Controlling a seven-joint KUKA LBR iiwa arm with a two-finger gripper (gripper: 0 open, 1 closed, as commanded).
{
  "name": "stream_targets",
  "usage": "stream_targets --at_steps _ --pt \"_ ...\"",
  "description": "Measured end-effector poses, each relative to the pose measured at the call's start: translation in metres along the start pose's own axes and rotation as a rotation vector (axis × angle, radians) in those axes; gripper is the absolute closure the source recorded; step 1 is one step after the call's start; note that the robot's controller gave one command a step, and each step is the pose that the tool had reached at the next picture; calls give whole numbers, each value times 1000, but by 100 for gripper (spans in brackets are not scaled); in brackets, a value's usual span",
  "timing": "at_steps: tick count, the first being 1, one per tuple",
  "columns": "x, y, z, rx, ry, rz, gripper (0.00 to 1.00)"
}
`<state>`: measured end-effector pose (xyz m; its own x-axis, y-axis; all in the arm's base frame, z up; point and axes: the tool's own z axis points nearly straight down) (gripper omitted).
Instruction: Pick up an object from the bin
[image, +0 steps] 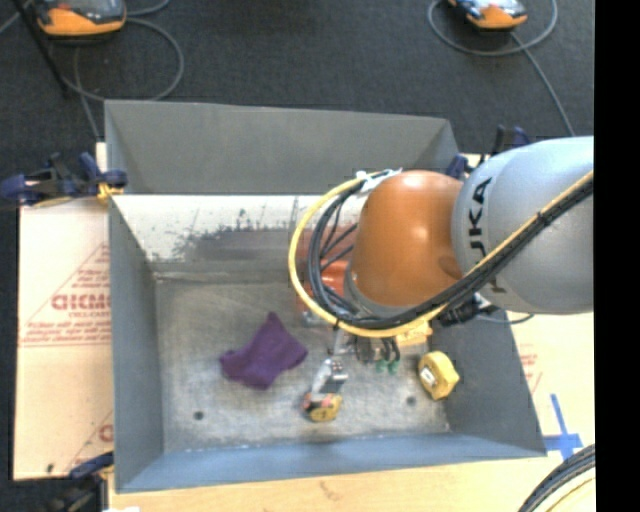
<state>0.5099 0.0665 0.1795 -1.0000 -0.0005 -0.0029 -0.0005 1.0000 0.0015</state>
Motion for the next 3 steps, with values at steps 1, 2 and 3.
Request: stream_targets --at_steps 1,2,3 --pt "0 0 0 0 0 2 0" --pt "-32 16 47 2 -6 -123 0" --pt "-64 37 55 1 -3 -243 0"
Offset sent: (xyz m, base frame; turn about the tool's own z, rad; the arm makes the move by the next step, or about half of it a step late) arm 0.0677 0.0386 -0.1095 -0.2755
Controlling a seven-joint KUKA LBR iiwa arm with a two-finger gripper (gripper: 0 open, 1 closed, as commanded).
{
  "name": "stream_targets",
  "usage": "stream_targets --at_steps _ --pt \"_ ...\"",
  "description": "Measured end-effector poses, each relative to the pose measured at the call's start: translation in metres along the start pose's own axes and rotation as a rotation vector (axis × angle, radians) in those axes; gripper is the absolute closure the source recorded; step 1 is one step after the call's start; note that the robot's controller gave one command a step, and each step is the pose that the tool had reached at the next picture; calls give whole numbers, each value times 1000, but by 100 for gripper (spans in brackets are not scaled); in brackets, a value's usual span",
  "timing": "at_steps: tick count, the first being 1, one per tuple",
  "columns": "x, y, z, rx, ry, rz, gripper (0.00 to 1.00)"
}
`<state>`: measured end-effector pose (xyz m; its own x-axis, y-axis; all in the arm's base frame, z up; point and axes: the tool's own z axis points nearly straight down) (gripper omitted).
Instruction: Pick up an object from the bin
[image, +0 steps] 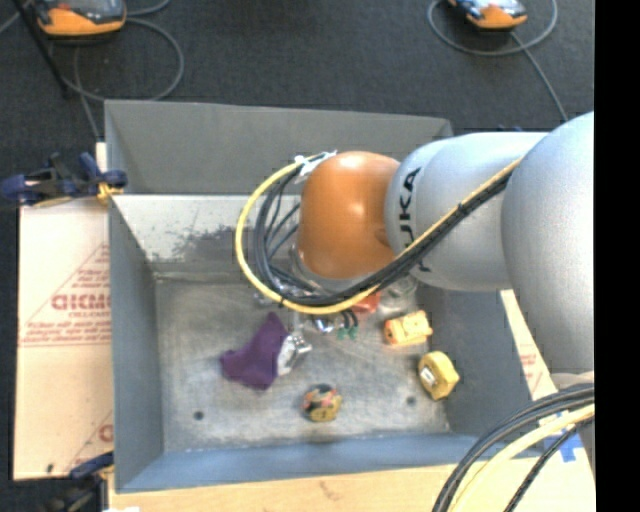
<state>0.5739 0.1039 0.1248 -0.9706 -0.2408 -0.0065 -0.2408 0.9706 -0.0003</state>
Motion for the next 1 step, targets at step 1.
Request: stream_targets --at_steps 1 --pt "-1 15 -33 -1 2 28 0"
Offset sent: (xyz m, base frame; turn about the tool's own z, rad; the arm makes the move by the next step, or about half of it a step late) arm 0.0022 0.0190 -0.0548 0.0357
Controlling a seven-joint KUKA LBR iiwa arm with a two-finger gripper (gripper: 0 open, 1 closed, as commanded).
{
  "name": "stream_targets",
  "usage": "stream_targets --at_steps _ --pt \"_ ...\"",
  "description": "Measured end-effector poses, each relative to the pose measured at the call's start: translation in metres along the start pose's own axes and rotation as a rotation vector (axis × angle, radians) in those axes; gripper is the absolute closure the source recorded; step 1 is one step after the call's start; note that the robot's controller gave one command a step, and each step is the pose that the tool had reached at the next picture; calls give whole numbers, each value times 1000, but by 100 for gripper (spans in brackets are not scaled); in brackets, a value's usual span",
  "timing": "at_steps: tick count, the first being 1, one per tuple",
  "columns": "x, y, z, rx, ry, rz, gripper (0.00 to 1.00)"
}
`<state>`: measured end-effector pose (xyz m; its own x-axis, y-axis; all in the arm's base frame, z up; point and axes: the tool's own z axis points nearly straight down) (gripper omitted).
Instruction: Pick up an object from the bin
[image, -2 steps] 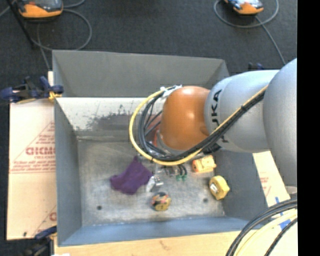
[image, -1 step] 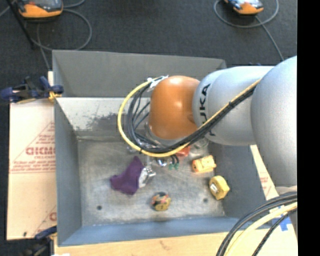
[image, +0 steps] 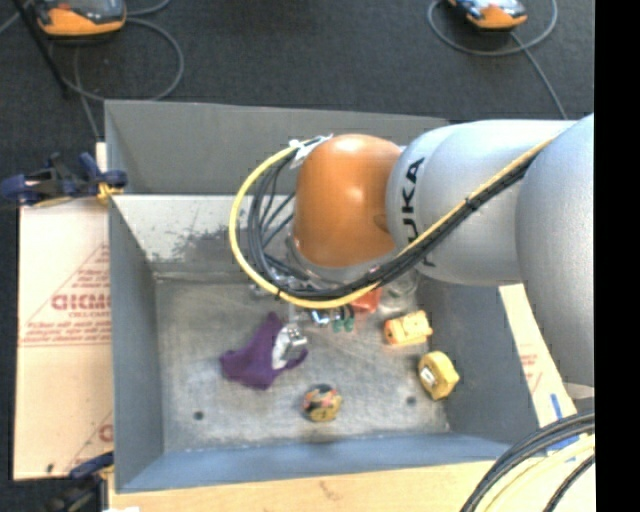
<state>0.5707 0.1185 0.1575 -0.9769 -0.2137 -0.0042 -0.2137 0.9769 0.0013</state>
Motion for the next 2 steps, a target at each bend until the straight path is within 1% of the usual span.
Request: stream_targets --at_steps 1,2 --pt "-7 2 65 0 -5 3 0" --pt "-6 2 73 0 0 -2 100"
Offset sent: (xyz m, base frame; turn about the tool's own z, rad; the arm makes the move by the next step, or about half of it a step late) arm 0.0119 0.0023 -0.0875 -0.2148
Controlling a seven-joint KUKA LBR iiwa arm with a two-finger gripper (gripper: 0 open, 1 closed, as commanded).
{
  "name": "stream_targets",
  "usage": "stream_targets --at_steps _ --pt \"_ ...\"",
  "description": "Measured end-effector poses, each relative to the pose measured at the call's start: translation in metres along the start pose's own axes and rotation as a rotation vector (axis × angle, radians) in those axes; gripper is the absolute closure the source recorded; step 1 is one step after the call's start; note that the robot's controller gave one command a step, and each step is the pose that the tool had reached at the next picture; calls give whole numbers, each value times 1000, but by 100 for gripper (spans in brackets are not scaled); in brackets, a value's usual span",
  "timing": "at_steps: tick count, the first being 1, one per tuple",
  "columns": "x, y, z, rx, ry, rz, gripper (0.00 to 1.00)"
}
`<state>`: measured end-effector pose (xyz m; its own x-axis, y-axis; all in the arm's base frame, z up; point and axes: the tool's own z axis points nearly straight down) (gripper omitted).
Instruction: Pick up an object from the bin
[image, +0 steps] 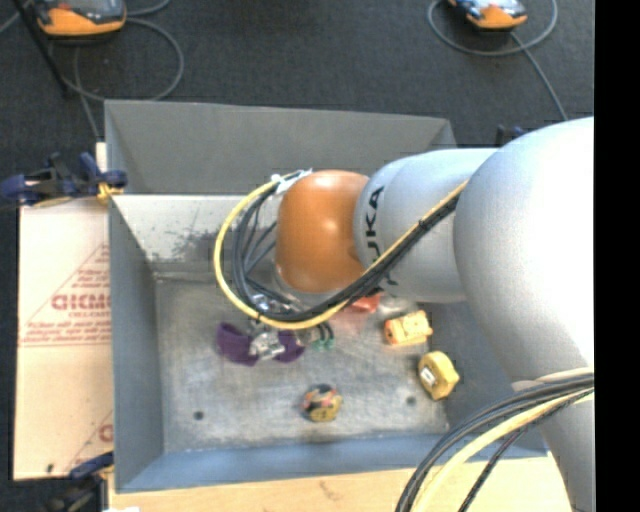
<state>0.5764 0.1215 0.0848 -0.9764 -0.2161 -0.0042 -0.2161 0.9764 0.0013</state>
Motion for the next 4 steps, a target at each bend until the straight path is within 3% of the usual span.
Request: stream_targets --at_steps 2,3,4 --pt "1 0 -5 0 5 0 100" --pt "2 0 -23 1 9 0 100" --pt "1 -1 -42 1 3 1 100"
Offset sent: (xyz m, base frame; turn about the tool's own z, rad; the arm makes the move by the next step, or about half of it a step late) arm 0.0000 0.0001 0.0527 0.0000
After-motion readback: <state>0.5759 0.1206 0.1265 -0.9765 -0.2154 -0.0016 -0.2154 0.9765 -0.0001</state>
